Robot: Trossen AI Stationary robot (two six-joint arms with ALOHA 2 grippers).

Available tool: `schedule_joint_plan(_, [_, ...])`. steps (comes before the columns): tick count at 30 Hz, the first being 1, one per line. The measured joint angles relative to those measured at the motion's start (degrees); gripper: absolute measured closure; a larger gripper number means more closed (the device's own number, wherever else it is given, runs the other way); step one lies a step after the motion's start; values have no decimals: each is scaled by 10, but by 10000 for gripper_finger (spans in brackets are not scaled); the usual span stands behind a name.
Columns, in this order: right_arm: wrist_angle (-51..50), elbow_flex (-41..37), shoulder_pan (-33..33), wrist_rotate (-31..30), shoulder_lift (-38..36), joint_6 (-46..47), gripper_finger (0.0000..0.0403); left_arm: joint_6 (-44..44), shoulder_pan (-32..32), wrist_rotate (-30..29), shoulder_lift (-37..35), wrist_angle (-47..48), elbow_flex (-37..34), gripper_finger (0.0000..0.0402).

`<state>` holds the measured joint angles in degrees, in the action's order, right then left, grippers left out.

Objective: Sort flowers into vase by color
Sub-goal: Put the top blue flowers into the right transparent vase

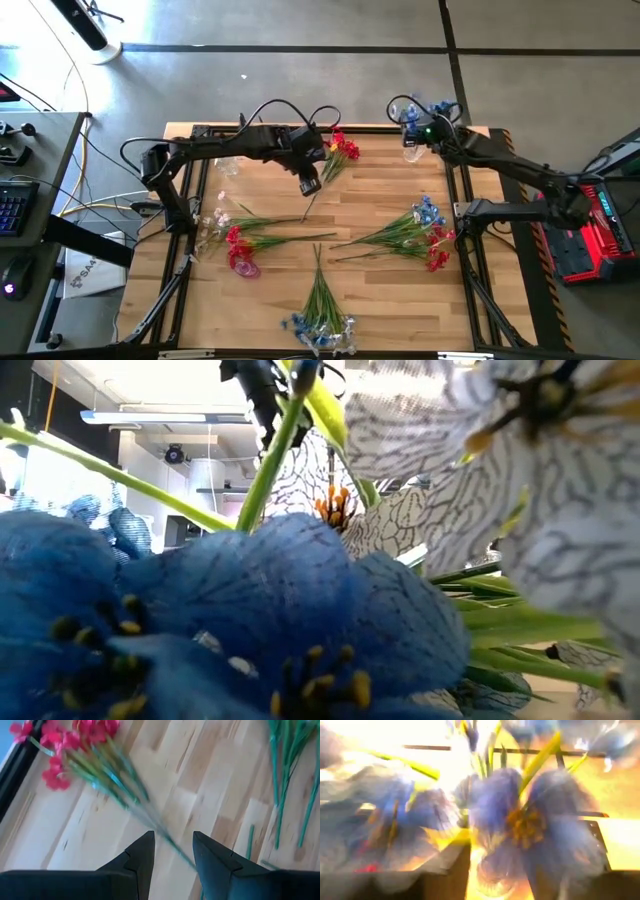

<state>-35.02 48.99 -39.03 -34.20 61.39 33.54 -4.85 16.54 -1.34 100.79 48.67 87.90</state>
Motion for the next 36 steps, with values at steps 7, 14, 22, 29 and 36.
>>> schedule_joint_plan(7, [-119, 86, 0, 5, -8, 27, 131, 6, 1, -10, -27, 48, 0, 280])
schedule_joint_plan(14, [-225, 203, 1, 75, -9, 28, 112, -35, -4, -9, -114, 24, -107, 280])
schedule_joint_plan(22, [-208, 239, 63, 184, -11, 24, 112, -124, -48, -8, -238, -25, -285, 280])
schedule_joint_plan(29, [-197, 239, 169, 172, -3, 28, 112, -200, -98, -5, -248, -79, -361, 280])
schedule_joint_plan(36, [-204, 208, 272, 217, -2, 136, 112, -190, -122, -6, -241, -250, -364, 280])
